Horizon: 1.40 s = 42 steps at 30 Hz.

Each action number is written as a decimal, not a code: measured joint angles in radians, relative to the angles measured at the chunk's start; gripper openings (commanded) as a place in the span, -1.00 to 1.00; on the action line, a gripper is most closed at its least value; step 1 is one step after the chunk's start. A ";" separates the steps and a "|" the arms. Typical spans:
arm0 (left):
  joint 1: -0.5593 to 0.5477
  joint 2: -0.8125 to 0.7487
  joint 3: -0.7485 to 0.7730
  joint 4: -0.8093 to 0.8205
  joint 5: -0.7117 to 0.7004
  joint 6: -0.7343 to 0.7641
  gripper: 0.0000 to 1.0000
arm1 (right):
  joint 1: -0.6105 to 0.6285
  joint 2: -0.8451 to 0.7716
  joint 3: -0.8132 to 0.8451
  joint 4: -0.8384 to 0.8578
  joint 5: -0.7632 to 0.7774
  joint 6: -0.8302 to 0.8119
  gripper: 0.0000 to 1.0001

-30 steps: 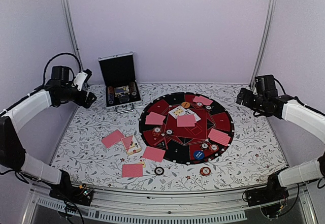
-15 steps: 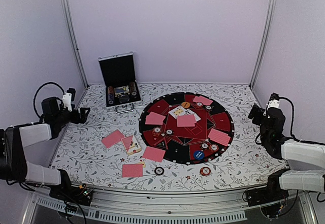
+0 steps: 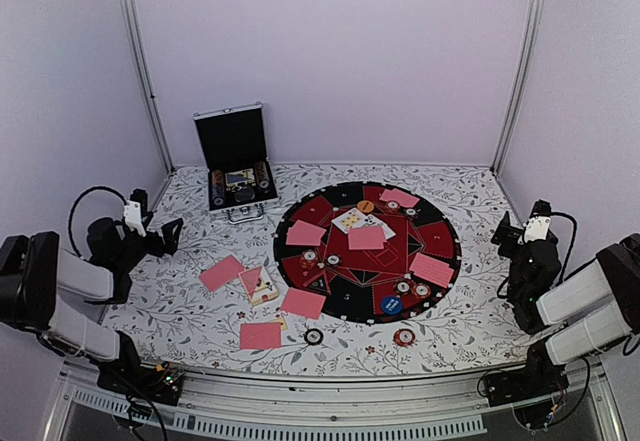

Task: Distribute texas hold em gaming equipment

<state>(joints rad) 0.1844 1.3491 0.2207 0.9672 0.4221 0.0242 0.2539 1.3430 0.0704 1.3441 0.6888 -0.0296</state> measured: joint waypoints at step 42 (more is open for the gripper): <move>-0.126 0.211 0.012 0.329 -0.184 0.018 0.99 | -0.246 0.203 0.161 -0.047 -0.568 0.033 0.98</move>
<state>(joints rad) 0.0589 1.5597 0.2329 1.2961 0.2379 0.0418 0.0082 1.5459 0.2317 1.2976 0.1211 0.0032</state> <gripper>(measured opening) 0.996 0.989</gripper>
